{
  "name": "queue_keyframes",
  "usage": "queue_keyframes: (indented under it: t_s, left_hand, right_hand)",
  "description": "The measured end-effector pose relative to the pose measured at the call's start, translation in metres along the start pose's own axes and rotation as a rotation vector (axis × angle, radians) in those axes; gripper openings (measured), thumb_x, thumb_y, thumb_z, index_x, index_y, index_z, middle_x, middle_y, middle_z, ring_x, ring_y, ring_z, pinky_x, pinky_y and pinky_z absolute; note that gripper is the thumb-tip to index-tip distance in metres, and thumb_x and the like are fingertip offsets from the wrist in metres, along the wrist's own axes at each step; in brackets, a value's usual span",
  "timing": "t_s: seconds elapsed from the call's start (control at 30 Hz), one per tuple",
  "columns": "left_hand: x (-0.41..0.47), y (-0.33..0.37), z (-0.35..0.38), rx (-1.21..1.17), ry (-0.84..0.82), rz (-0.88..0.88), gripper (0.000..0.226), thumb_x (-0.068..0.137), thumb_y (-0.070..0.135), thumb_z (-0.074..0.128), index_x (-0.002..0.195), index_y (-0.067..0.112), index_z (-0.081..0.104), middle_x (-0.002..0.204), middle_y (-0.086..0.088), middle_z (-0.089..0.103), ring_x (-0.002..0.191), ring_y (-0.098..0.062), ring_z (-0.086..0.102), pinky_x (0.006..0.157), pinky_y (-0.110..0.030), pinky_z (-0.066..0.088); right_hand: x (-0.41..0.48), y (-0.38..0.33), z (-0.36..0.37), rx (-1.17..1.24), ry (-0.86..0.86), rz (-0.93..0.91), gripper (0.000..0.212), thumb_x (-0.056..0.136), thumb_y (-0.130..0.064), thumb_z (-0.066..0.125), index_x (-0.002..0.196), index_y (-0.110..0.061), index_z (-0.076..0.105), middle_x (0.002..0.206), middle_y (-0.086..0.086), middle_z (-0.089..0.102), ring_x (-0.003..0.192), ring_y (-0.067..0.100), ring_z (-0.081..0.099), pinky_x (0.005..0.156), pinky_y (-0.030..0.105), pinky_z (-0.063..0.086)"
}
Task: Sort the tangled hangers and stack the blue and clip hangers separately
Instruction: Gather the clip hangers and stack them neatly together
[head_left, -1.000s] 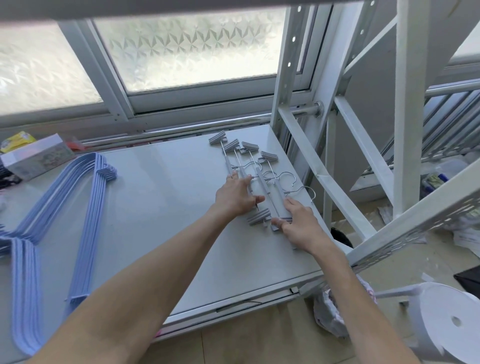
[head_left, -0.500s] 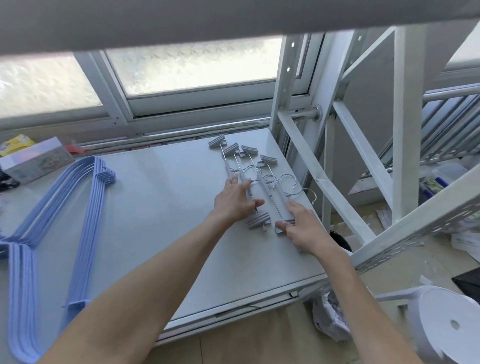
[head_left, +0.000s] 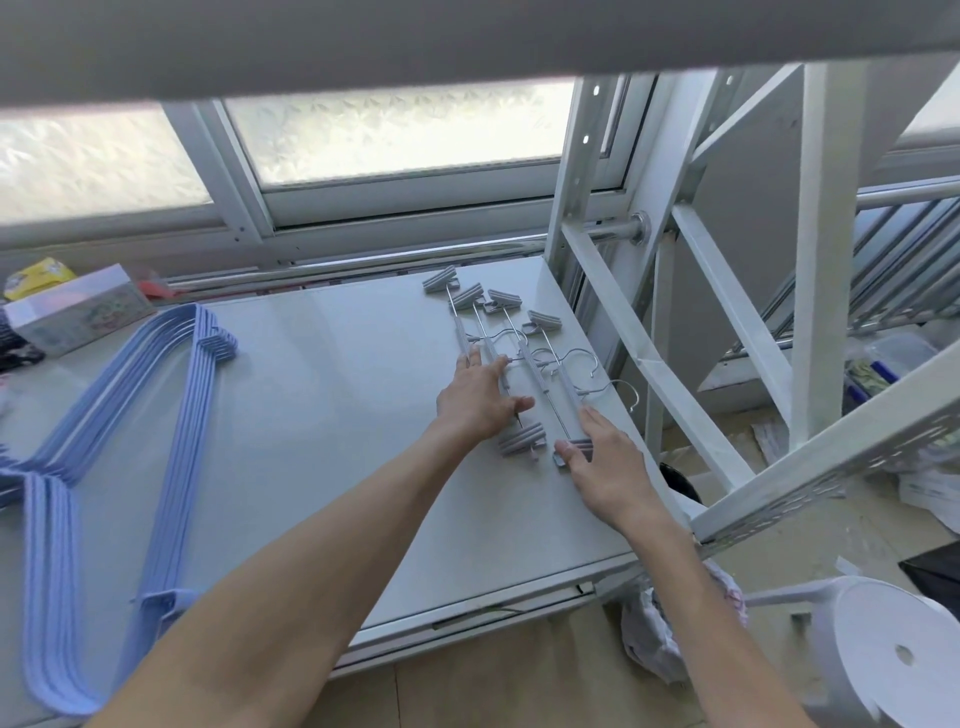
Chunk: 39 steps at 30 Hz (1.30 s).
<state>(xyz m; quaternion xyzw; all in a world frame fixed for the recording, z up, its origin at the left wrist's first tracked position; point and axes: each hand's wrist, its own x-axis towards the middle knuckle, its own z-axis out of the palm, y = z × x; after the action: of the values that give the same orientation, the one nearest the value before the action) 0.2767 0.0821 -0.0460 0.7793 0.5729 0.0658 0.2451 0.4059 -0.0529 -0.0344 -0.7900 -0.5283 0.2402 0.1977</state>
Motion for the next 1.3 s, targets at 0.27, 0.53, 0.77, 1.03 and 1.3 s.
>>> queue_keyframes:
  t_s: [0.27, 0.53, 0.77, 1.03, 1.3]
  left_hand:
    - [0.0, 0.004, -0.001, 0.032, -0.008, 0.011, 0.075, 0.083, 0.057, 0.063, 0.147, 0.03, 0.034, 0.161, -0.006, 0.009, 0.148, -0.023, 0.009, 0.111, -0.044, 0.03]
    - [-0.037, -0.015, -0.035, -0.189, 0.111, 0.073, 0.073, 0.096, 0.044, 0.049, 0.154, 0.013, 0.016, 0.16, -0.007, 0.015, 0.149, -0.02, 0.006, 0.12, -0.033, 0.004]
    - [-0.125, -0.106, -0.112, -0.396, 0.481, -0.121, 0.043, 0.091, 0.024, 0.059, 0.133, 0.019, 0.053, 0.135, 0.003, 0.056, 0.126, -0.014, 0.05, 0.098, -0.022, 0.034]
    - [-0.184, -0.225, -0.142, -0.597, 0.463, -0.659, 0.028, 0.083, 0.035, 0.047, 0.074, 0.01, 0.053, 0.089, -0.02, 0.058, 0.083, -0.03, 0.051, 0.08, -0.043, 0.041]
    - [-0.199, -0.244, -0.118, -0.942, 0.122, -0.553, 0.068, 0.09, 0.06, 0.025, 0.122, 0.014, 0.064, 0.13, -0.009, 0.061, 0.124, -0.025, 0.053, 0.11, -0.043, 0.035]
  right_hand:
    - [0.0, -0.001, 0.0, 0.01, -0.007, -0.002, 0.06, 0.098, -0.03, 0.055, 0.15, -0.008, 0.033, 0.158, 0.006, 0.03, 0.145, 0.025, 0.029, 0.118, 0.042, 0.024]
    - [-0.01, -0.009, 0.001, -0.061, 0.075, -0.015, 0.056, 0.098, -0.029, 0.054, 0.147, -0.007, 0.037, 0.158, 0.009, 0.031, 0.146, 0.025, 0.025, 0.12, 0.039, 0.021]
    - [-0.043, -0.073, 0.035, 0.233, 0.343, -0.109, 0.035, 0.092, -0.001, 0.05, 0.124, -0.005, 0.062, 0.133, 0.008, 0.06, 0.126, 0.021, 0.052, 0.11, 0.032, 0.036]
    - [-0.086, -0.178, 0.125, 0.488, -0.258, -0.145, 0.027, 0.094, -0.017, 0.054, 0.113, -0.013, 0.072, 0.109, -0.001, 0.074, 0.1, 0.006, 0.065, 0.082, 0.007, 0.043]
    - [-0.106, -0.261, 0.176, 0.613, -0.401, -0.166, 0.032, 0.099, -0.024, 0.046, 0.101, 0.0, 0.068, 0.104, 0.009, 0.072, 0.093, 0.014, 0.065, 0.087, 0.039, 0.048]
